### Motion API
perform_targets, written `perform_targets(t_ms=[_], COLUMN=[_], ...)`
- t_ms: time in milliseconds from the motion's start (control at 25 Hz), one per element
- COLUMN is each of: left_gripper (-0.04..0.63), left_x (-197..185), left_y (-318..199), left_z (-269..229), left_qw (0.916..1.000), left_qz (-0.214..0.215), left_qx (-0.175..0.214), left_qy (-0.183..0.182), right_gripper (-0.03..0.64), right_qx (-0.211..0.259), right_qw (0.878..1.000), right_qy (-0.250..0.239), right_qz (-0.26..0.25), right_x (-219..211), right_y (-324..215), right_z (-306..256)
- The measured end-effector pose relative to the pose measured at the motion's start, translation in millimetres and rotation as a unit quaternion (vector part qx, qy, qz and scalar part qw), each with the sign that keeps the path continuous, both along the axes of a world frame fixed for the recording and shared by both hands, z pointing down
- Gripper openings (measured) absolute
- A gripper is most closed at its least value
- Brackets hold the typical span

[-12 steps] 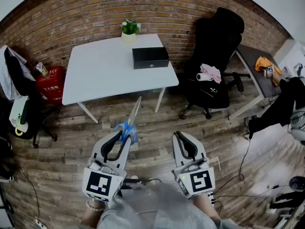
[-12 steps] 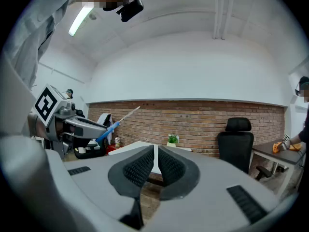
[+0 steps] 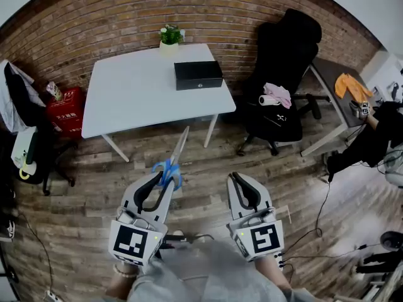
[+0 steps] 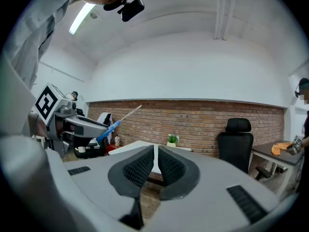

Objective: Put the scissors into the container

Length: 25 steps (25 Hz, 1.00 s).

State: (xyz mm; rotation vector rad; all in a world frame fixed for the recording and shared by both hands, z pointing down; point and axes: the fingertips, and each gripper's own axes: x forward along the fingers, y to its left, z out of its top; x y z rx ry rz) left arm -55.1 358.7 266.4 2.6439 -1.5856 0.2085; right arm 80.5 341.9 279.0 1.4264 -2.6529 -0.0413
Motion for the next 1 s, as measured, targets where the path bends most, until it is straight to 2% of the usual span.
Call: perform_targets(t_ms=[400,1000], left_gripper=[0.095,0.097], left_x=[-16,-63], left_y=[-4,0], left_z=[-5,-6], left_qw=[0.9999,0.9996], left_qz=[0.004,0.022], left_qx=[0.007,0.013], left_qy=[0.010,0.007], right_gripper=[0.057,0.057], right_qx=[-0.008,0.001], right_qw=[1.000,0.999], right_qy=[-0.012,0.010], right_qz=[0.004,0.046], right_x=[-14,-48], right_y=[1,15], right_z=[0,-1])
